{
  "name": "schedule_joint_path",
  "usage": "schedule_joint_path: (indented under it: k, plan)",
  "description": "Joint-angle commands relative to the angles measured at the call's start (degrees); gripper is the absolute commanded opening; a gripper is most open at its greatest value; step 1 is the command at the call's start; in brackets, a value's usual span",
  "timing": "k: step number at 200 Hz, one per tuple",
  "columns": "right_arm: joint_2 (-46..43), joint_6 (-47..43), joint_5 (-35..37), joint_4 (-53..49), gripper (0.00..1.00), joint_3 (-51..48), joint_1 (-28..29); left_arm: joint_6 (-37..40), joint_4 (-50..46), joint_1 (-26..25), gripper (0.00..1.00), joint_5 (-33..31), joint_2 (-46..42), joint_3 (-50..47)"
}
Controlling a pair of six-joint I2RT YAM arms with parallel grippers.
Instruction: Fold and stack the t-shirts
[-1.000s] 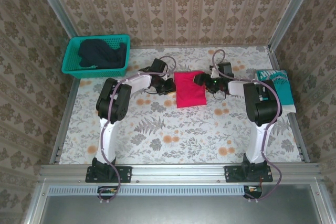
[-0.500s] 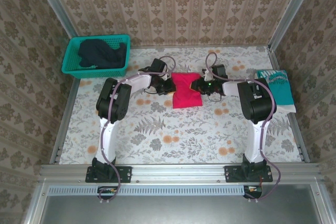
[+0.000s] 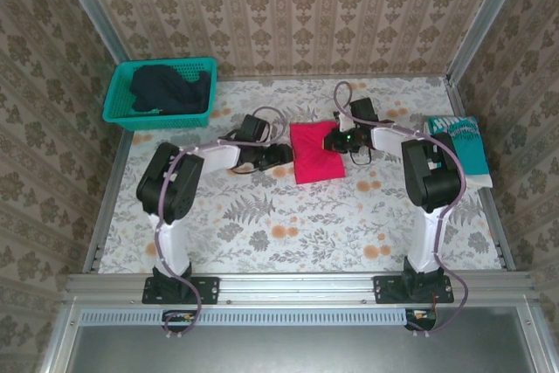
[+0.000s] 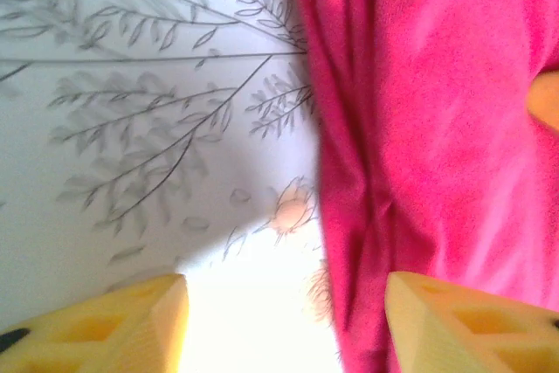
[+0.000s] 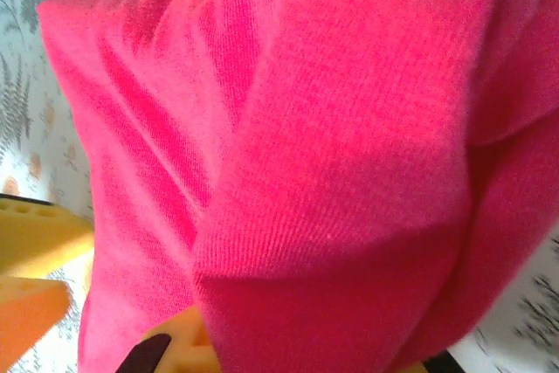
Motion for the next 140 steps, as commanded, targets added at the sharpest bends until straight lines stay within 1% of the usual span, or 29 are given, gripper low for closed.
schedule_joint_path:
  k: [1, 14, 25, 44, 65, 112, 140]
  plan:
    - [-3.72, -8.8, 7.97, -11.1, 0.0, 2.83, -0.97, 2.33, 7.73, -0.69, 0.71, -6.43, -4.51, -5.33]
    - [-5.11, -12.05, 13.3, -15.13, 0.0, 4.38, -1.06, 4.32, 10.51, -1.07, 0.77, -6.6, -5.88, -6.71]
    - [-6.33, -15.32, 17.62, -17.9, 0.0, 5.29, -1.16, 6.45, 11.91, -1.51, 0.79, -6.31, -6.45, -6.93]
    - [-8.16, -20.95, 24.44, -21.41, 0.0, 5.52, -1.79, 10.37, 14.47, -2.36, 0.78, -4.63, -7.22, -7.0]
    - [-9.8, -25.46, 29.1, -23.87, 0.0, 5.56, -3.44, 13.87, 16.84, -3.11, 0.78, -2.59, -8.53, -6.98]
    - [-15.89, -33.09, 32.73, -24.95, 0.0, 3.12, -10.01, 18.64, 20.7, -3.87, 0.8, 1.79, -10.48, -7.19]
    - [-18.95, -36.11, 31.18, -26.27, 0.0, 3.4, -15.09, 22.41, 20.83, -4.7, 0.81, 4.24, -11.58, -6.85]
